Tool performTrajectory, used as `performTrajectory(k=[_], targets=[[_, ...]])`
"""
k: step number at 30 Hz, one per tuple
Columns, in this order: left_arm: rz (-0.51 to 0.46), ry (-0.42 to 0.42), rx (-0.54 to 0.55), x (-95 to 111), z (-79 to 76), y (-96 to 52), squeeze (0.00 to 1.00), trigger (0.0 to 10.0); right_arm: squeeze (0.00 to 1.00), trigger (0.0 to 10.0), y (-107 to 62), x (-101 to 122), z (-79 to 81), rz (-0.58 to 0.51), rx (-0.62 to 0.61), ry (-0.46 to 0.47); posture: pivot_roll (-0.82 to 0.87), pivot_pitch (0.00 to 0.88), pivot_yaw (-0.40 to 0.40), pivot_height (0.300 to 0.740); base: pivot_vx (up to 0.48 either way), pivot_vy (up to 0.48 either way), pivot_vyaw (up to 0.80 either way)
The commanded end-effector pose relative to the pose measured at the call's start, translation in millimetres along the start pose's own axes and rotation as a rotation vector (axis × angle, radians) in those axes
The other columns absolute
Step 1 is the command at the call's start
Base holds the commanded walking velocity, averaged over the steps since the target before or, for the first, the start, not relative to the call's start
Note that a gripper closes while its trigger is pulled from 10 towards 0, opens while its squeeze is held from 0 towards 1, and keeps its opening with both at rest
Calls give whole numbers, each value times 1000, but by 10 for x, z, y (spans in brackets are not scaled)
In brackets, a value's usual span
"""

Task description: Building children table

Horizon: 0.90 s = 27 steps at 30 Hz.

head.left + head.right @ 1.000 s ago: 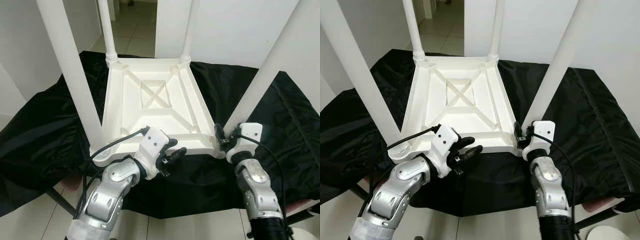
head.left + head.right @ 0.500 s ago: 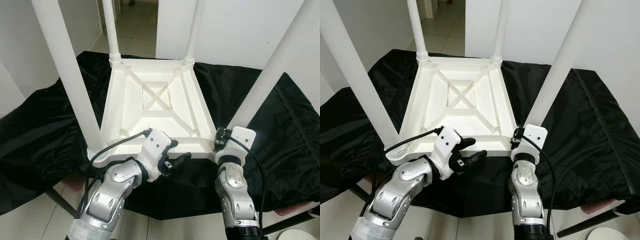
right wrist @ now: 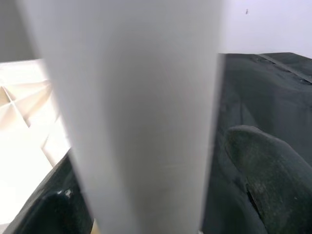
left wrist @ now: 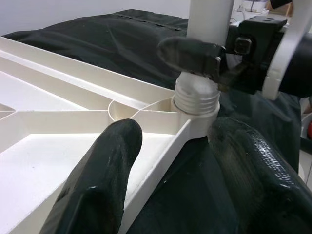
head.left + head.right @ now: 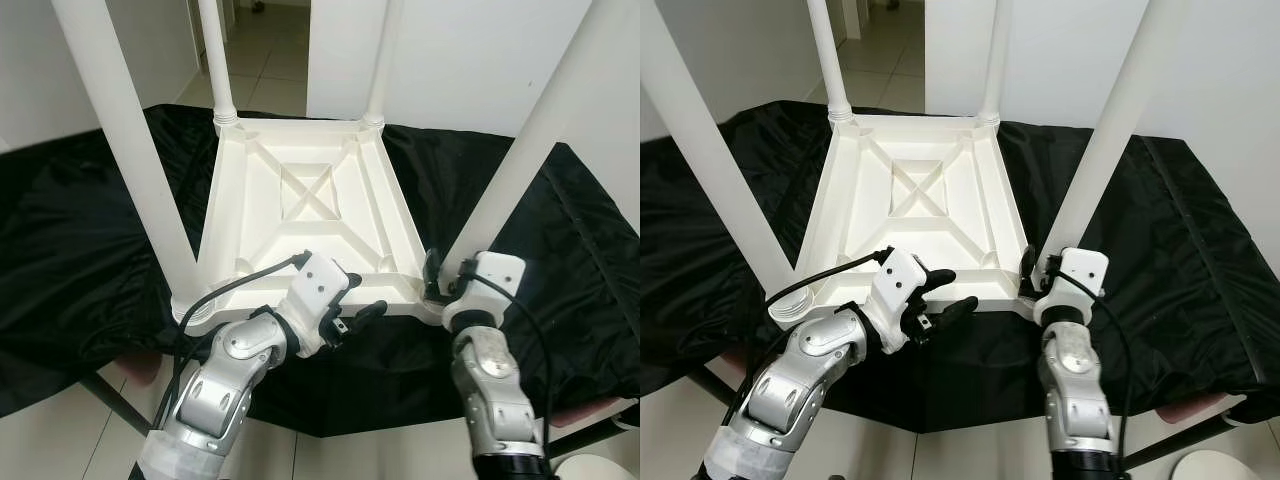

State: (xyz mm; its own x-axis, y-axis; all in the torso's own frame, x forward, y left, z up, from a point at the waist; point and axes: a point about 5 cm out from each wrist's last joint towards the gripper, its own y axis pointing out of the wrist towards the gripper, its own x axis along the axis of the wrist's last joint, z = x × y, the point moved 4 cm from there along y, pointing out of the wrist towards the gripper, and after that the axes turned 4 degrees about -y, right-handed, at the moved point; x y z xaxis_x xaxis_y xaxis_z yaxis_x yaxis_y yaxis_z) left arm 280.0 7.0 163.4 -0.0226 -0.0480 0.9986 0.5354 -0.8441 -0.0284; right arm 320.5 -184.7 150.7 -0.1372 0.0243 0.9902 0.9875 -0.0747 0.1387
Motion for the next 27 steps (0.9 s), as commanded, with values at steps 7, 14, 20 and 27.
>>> performTrajectory(k=[7,14,20,27], targets=[[-3,2,38,-10,32,58,0,10000,0,10000,102,32,74,-8,289,-38,-3,16,-41,740,0,0,0],[-19,10,44,18,29,91,0,10000,0,10000,181,16,97,20,512,-84,3,9,-49,740,0,0,0],[-24,14,49,31,37,95,0,10000,0,10000,226,-57,67,62,614,-100,10,6,-51,740,0,0,0],[-29,20,58,52,60,94,0,10000,0,10000,250,-147,46,112,696,-136,22,5,-50,740,0,0,0]])
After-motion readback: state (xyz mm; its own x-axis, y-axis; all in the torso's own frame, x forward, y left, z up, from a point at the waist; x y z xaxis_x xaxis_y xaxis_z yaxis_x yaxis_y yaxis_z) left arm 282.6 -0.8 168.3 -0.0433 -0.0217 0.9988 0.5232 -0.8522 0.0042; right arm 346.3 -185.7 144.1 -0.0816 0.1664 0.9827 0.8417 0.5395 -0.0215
